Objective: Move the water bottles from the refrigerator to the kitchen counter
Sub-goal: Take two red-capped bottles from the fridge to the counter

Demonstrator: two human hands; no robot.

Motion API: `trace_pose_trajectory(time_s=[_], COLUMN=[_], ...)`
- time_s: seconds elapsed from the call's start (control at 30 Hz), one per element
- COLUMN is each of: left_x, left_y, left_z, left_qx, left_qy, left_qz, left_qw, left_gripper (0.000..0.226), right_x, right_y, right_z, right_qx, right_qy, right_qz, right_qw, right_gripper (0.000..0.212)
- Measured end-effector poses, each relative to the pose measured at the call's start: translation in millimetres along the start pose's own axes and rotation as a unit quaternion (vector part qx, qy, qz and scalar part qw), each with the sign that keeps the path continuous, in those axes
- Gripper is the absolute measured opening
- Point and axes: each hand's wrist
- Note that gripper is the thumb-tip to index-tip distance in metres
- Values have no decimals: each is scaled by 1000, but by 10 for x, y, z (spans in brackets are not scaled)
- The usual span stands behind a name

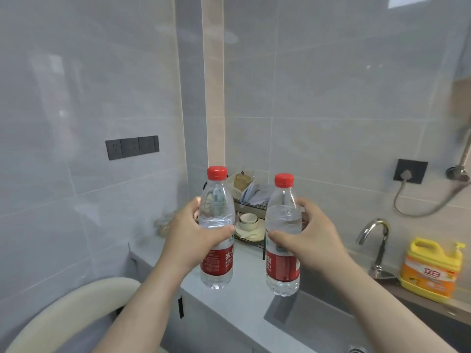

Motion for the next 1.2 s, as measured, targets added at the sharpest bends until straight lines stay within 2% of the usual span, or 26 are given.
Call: trace_pose_trajectory(time_s=[0.13,0.33,0.43,0.5,0.7,0.9,1.2], left_x=[-271,-696,-998,-1283,-2247,-3078,-3650], left_y=[-584,-1298,-1607,-1808,-2157,-2449,-2496], left_z=[398,1093,1472,1754,2508,3047,3366], left_qx=[-8,-9,-19,-26,-72,-108,-89], left_qy=[-11,-40,-63,-82,-96,-138,-143], left_qz=[-15,-49,-62,-81,-157,-182,-215], left_qw=[1000,998,996,993,980,968,962], left_gripper=[57,56,63,63,57,51,47], right_x=[323,989,1448,1811,2850,3712,4273], right_y=[-638,-1527,-1908,-2122,-2433,-2675,-2745], right_z=[110,180,279,389,747,1064,1374], right_qx=[5,-25,-54,-63,-74,-40,-68], right_qy=[-9,-10,5,14,20,35,68], right_qz=[8,13,36,60,142,195,225], right_qw=[1000,1000,998,996,987,979,969], right_gripper=[64,59,55,59,76,69,67])
Point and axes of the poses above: each hand's wrist, its own y-axis away from the middle knuckle, its own z-axis out of the palm, x = y × z, and after that the axes turned 10 degrees about -y, right-handed
